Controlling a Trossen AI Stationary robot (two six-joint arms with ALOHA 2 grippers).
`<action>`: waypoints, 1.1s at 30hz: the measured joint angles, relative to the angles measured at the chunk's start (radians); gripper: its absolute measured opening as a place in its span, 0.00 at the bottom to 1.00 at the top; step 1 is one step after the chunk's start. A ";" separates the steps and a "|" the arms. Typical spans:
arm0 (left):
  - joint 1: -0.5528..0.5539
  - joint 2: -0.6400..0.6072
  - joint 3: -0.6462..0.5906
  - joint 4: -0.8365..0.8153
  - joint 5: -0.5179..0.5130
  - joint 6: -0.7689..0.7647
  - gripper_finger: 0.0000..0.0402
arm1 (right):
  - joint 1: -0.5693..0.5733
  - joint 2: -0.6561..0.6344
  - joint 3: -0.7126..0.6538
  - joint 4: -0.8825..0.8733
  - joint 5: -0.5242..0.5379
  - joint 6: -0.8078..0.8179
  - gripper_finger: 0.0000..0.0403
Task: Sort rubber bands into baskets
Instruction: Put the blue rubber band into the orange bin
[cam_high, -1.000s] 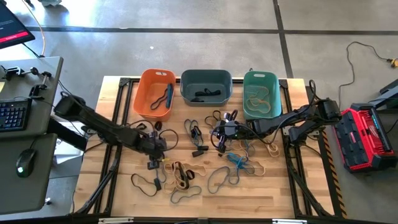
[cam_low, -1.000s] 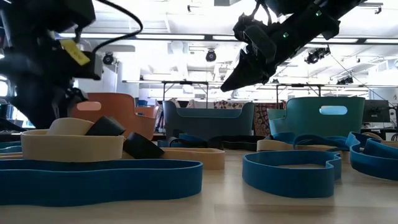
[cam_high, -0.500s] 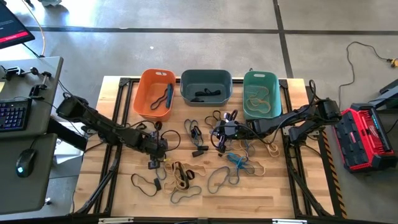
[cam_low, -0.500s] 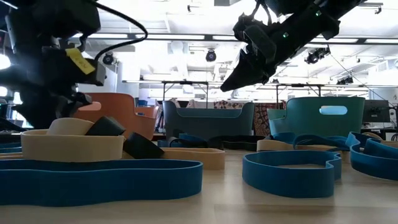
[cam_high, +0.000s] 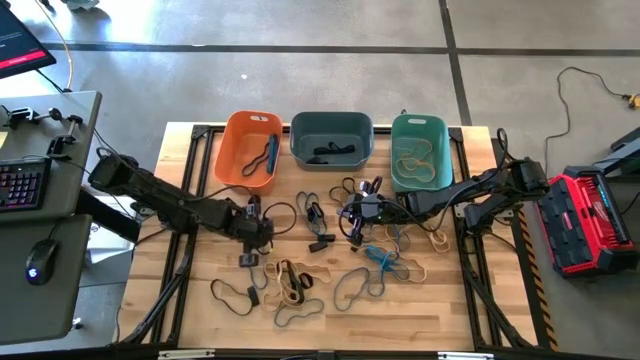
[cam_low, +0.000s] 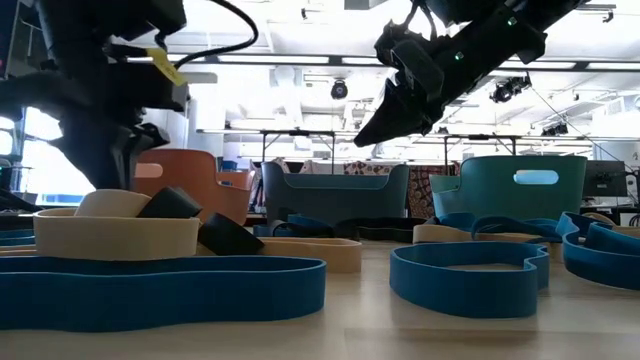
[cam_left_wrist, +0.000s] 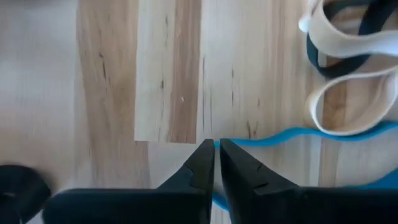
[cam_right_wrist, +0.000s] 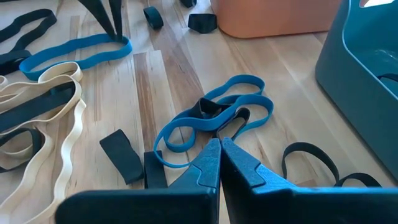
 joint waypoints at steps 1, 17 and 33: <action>0.004 0.000 0.000 -0.003 0.004 0.011 0.07 | 0.000 0.000 0.000 0.000 0.000 0.000 0.00; 0.048 0.115 0.001 -0.021 0.045 0.096 0.22 | 0.000 0.000 0.000 0.000 0.000 0.000 0.00; 0.058 0.126 0.112 -0.131 -0.057 0.172 0.01 | 0.000 0.000 0.000 0.000 0.000 -0.002 0.00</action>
